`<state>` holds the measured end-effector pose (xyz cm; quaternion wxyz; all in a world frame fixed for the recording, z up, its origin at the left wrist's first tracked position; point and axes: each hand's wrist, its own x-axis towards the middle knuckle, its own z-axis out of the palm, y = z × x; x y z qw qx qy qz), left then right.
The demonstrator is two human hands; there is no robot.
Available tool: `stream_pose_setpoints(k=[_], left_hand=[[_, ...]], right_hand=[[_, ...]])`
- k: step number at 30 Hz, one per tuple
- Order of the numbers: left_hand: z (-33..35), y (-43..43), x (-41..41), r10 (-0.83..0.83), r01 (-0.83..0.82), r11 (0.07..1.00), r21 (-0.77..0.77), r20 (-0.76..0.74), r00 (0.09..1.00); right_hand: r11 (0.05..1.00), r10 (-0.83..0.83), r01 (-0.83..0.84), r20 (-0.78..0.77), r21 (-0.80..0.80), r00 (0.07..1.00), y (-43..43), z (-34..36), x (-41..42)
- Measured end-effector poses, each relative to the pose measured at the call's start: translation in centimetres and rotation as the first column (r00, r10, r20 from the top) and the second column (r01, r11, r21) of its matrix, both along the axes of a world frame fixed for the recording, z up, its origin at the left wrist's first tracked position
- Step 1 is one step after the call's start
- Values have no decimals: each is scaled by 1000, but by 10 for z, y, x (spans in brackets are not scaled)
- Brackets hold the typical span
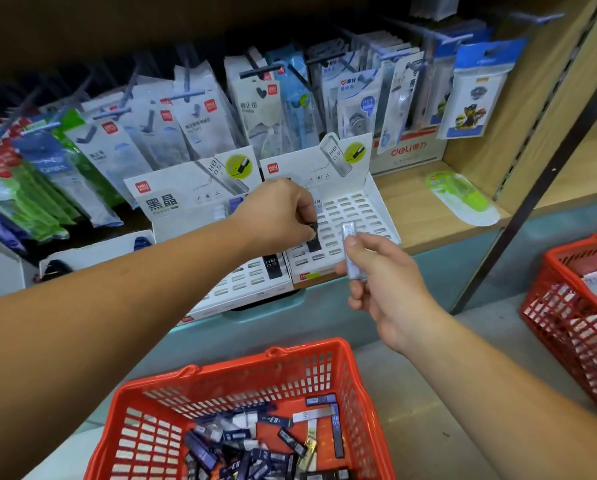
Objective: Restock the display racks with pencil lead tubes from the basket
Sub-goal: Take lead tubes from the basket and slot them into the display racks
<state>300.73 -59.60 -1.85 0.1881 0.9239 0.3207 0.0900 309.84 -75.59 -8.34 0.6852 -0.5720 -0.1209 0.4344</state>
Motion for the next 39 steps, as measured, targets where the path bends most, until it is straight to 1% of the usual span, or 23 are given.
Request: stream_pose_setpoints(k=[6, 8, 9, 11, 12, 14, 15, 16, 19, 21, 22, 24, 25, 28, 29, 31, 33, 36, 37, 39], left_hand=[[-7, -4, 4, -35, 36, 999, 19, -48, 998], [-8, -3, 2, -84, 93, 989, 111, -84, 993], [-9, -2, 1, -124, 137, 973, 188, -79, 989], [-9, -4, -3, -256, 243, 928, 282, 11, 967], [-8, -6, -6, -345, 318, 900, 299, 43, 937], [-9, -10, -10, -498, 464, 825, 324, 29, 866], [-10, -12, -12, -534, 502, 800, 330, 10, 845], [-10, -12, -13, -539, 510, 794, 330, -4, 842], [-10, -9, -17, -485, 458, 833, 310, 12, 875], [-5, -11, -18, -435, 407, 876, 257, 61, 898], [-3, -12, -19, -407, 381, 900, 213, 95, 909], [2, -16, -18, -350, 333, 934, 130, 139, 926], [3, -18, -17, -323, 313, 946, 88, 149, 935], [8, -19, -15, -247, 264, 961, -79, 175, 953], [10, -18, -14, -222, 248, 960, -128, 185, 957], [13, -12, -14, -157, 200, 962, -188, 221, 962], [17, -3, -12, -76, 136, 968, -209, 272, 959], [21, 14, -6, 51, 11, 981, -194, 310, 949], [21, 19, -4, 87, -24, 980, -199, 314, 945], [21, 28, 3, 135, -59, 972, -226, 341, 930]], right_hand=[[999, 33, -33, -16, 14, 999, 3, -1, 1], [998, 60, -60, 19, 8, 998, 1, 0, 0], [997, 73, -74, 36, 8, 997, 0, 0, -1], [996, 86, -87, 36, 25, 996, -2, 3, -2], [996, 85, -85, 21, 37, 996, -2, 4, -1], [995, 85, -84, -19, 58, 996, -1, 6, 0], [993, 99, -97, -30, 66, 995, -1, 8, 0], [990, 120, -117, -32, 72, 992, 0, 9, 0], [983, 152, -146, -47, 114, 987, -1, 15, 2], [976, 157, -146, -56, 160, 986, -3, 20, 4], [971, 160, -151, -34, 183, 987, -4, 22, 4], [967, 143, -149, 42, 208, 989, -4, 26, 1], [972, 110, -127, 94, 197, 989, -4, 27, 1], [997, -50, 28, 319, 73, 947, -1, 30, 7], [996, -88, 78, 361, 44, 928, 0, 32, 11], [991, -128, 128, 366, 24, 922, 5, 35, 20], [993, -109, 115, 351, 3, 930, 15, 38, 32], [998, 25, -6, 323, -59, 946, 35, 42, 53], [996, 58, -32, 343, -81, 937, 42, 42, 59], [993, 67, -16, 432, -121, 899, 54, 40, 67]])
